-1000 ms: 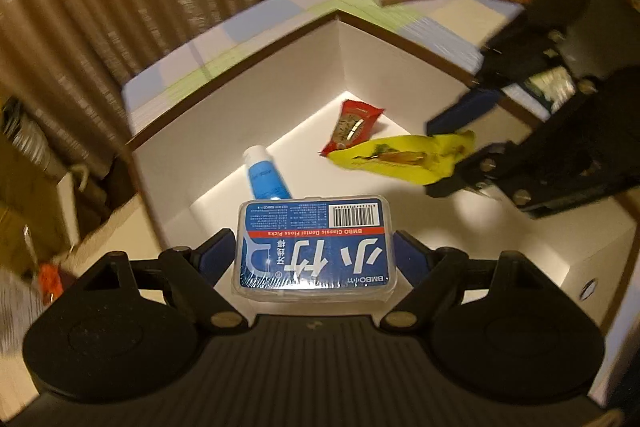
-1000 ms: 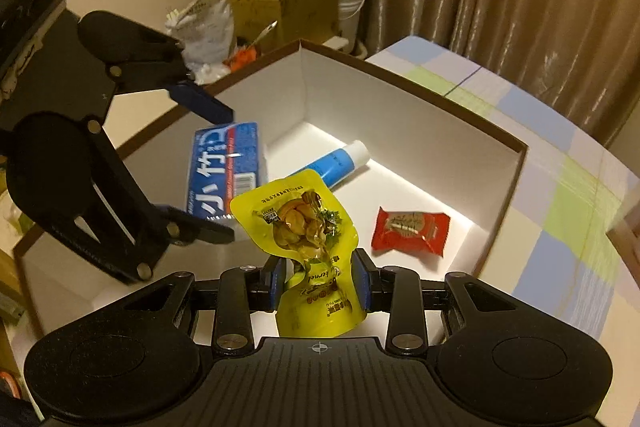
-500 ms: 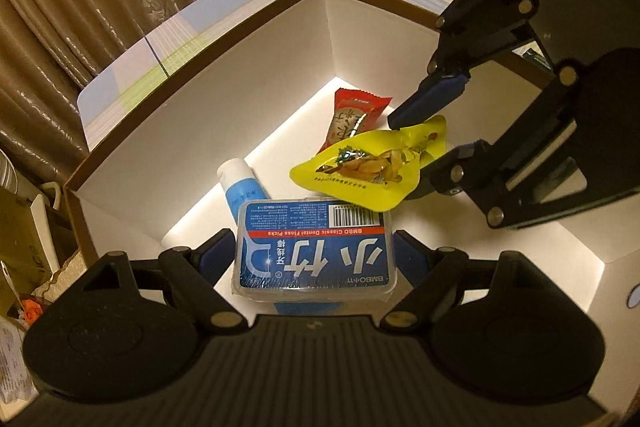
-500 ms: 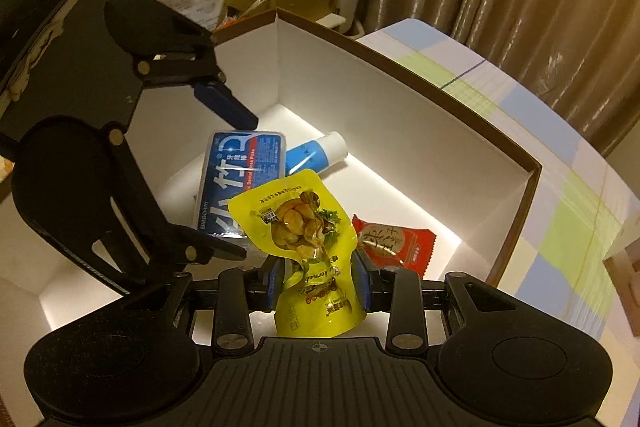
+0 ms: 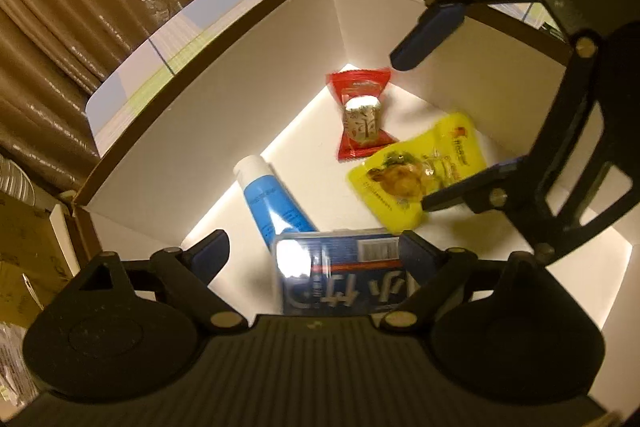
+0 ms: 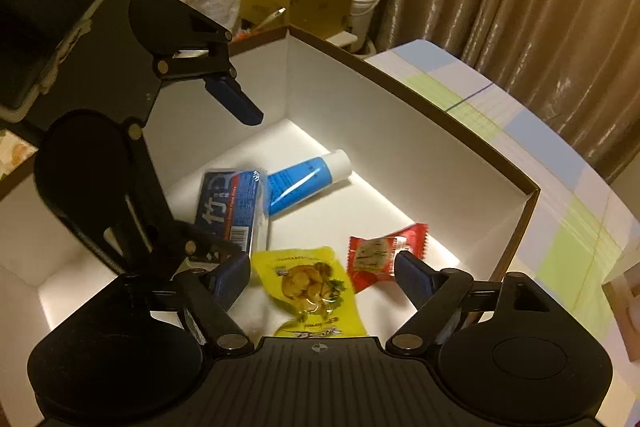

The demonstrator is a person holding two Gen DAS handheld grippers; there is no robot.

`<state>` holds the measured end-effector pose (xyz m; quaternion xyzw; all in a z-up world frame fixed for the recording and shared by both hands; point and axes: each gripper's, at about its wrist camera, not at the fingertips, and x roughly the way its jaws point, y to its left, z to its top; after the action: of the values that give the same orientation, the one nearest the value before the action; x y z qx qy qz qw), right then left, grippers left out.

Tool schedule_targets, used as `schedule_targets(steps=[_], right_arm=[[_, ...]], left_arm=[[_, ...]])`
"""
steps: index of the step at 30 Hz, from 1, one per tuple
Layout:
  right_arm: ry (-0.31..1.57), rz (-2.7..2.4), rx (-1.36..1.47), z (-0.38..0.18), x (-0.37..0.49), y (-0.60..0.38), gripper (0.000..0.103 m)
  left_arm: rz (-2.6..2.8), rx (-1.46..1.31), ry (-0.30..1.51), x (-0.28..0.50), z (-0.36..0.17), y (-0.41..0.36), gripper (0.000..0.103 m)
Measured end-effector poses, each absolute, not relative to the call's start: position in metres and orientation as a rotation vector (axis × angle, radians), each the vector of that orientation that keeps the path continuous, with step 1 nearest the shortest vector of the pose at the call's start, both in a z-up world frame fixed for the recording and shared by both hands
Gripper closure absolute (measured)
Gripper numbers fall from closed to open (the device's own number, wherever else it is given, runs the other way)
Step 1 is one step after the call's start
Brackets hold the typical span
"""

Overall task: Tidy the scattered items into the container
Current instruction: 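Carry both items into the box and open both tools to release them, then withdraw both tools from the box toward the remaining items on the table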

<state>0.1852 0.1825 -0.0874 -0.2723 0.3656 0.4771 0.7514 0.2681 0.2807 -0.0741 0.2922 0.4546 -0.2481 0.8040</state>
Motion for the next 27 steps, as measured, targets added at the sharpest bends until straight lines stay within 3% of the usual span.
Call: schedule_targets(steps=[5,8,9,19,27], right_arm=[[0.795,1.071,-0.605,-0.088,0.18,0.177,0.017],[0.786,1.07,-0.602,-0.087,0.171,0.171,0.002],[0.773,1.072,-0.597,-0.086,0.168,0.169,0.001],[0.766,1.068,-0.526,-0.066,0.149,0.154,0.0],[0.757,1.054,-0.437,-0.045,0.134,0.134,0.0]], left_arm=[[-0.51,0.6,0.968,0.264,-0.067,0.287,0.012],[-0.506,0.578,0.969,0.259,-0.063,0.286,0.011],[-0.502,0.574,0.968,0.257,-0.062,0.286,0.01],[-0.41,0.513,0.974,0.236,-0.048,0.285,0.003],[-0.337,0.453,0.97,0.214,-0.027,0.287,0.002]])
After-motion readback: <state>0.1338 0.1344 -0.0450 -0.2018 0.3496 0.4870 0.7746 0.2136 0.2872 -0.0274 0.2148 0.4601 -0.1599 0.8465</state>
